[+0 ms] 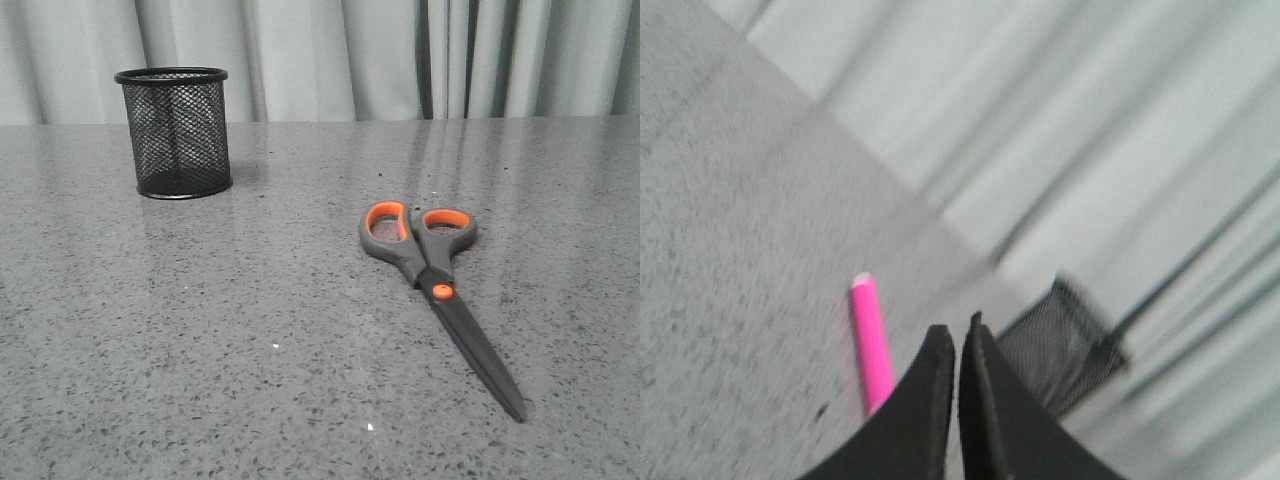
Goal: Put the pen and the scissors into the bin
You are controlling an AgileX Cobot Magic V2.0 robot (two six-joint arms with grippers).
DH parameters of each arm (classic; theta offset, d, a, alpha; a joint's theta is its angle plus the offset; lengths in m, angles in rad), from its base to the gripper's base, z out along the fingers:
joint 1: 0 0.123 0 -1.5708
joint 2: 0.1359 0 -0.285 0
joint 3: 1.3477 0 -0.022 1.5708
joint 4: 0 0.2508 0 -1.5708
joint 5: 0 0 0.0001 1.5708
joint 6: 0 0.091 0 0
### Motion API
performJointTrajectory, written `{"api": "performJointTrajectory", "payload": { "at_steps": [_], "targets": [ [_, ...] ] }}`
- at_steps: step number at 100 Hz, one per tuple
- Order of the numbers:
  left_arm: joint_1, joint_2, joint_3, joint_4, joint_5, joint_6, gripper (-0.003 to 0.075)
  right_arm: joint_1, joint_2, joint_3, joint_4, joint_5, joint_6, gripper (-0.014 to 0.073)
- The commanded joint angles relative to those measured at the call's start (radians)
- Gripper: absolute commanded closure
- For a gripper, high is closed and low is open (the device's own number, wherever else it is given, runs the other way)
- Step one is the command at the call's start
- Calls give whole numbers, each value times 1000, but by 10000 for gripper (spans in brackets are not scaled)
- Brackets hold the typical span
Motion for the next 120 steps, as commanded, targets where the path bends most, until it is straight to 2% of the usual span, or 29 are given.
{"api": "performJointTrajectory", "payload": {
  "at_steps": [1,12,19,22,31,41,46,55,69,84,104,120],
  "targets": [
    [-1,-32,43,-146,-157,-4,739,-7,-17,13,52,-99,37,663],
    [-1,-32,41,-214,-166,-4,739,-7,-17,10,71,-140,39,663],
    [-1,-32,26,-242,-149,-4,734,-7,-17,-16,75,-87,39,661],
    [-5,-32,8,-214,-99,8,717,-7,-13,-36,75,-46,39,659],
    [-22,-23,-94,-10,88,99,569,-7,20,-124,55,106,39,603],
    [-41,42,-217,170,188,143,338,9,116,-217,-73,182,39,421],
    [-41,95,-266,216,199,143,290,25,177,-272,-108,206,39,341],
    [-41,229,-360,261,258,143,325,73,306,-363,-147,303,39,270],
    [-41,498,-530,392,466,143,402,167,511,-506,-171,476,1,271],
    [-41,767,-707,467,634,114,407,249,678,-623,-171,620,-18,272],
    [-41,1072,-938,590,802,-17,407,316,774,-660,-171,640,-18,271],
    [-41,1262,-1064,604,840,-54,407,327,782,-660,-171,640,-18,271]
  ]
}}
